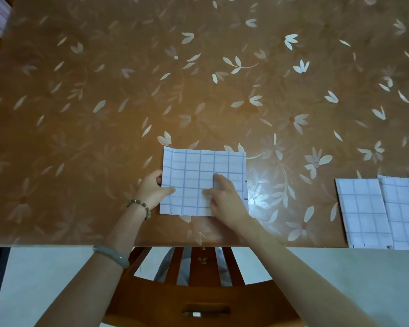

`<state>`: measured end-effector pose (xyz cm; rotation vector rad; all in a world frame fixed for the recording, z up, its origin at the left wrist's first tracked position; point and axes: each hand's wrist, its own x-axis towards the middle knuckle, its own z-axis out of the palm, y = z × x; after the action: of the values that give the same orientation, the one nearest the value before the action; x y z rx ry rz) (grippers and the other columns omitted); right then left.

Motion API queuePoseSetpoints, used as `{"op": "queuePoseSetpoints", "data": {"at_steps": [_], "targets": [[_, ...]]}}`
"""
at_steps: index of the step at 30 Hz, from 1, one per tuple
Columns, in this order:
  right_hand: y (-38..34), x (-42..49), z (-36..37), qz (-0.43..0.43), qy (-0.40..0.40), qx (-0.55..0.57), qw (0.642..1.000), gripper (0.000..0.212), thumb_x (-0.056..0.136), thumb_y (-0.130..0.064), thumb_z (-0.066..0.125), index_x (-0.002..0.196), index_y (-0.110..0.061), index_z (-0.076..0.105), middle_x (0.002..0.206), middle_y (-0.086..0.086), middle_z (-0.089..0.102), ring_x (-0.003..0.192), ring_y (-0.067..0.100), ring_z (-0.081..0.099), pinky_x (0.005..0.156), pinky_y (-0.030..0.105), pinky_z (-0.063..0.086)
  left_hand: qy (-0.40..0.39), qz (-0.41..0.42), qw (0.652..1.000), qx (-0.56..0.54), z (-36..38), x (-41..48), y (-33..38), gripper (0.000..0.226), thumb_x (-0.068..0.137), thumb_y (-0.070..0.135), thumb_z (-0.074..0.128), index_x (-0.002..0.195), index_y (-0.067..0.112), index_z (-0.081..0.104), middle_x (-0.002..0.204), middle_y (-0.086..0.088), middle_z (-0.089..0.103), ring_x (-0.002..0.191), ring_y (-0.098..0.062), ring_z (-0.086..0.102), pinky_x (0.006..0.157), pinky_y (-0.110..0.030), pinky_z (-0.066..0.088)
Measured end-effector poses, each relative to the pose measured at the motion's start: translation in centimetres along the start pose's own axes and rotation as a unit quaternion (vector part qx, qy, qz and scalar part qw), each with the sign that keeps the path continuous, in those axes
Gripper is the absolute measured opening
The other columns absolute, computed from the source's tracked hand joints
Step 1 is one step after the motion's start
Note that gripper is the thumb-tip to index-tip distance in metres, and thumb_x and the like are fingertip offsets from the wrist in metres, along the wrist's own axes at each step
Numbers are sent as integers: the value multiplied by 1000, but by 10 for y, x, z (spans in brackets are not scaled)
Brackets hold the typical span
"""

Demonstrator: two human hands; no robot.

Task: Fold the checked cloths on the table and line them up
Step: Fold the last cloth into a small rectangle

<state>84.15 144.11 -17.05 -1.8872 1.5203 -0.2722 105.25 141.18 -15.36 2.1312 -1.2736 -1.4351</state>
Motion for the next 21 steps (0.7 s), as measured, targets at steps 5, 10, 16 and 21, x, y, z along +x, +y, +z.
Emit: {"op": "queuePoseSetpoints", "data": {"at_steps": [5,10,16,21], "targets": [[6,2,-2,18,-12,-9,1000,43,73,3,58,114,-8,64,135,19,44,124,39,40,102,41,37,-54,15,998,29,-6,-9,4,37,65,39,72,97,45,55,90,22,68,99,-8,62,107,-54,32],[3,12,-14,39,-54,-122,990,77,71,-27,67,142,-22,37,140,9,33,126,31,31,103,37,25,-97,21,994,48,-9,-30,22,50,65,34,70,101,60,47,94,31,66,106,-6,60,113,-60,16],[1,33,-27,32,-112,-211,970,104,62,-50,74,147,-27,18,128,6,32,113,28,35,97,37,32,-112,70,991,-8,1,-50,54,56,82,5,67,119,41,46,100,18,65,91,-3,65,77,-10,49],[0,43,-29,28,-145,-253,956,124,55,-60,78,149,-26,5,124,7,30,111,27,33,95,38,33,-108,97,989,-9,15,-56,70,64,80,1,65,126,39,43,100,8,65,82,-8,68,72,-31,59]]}}
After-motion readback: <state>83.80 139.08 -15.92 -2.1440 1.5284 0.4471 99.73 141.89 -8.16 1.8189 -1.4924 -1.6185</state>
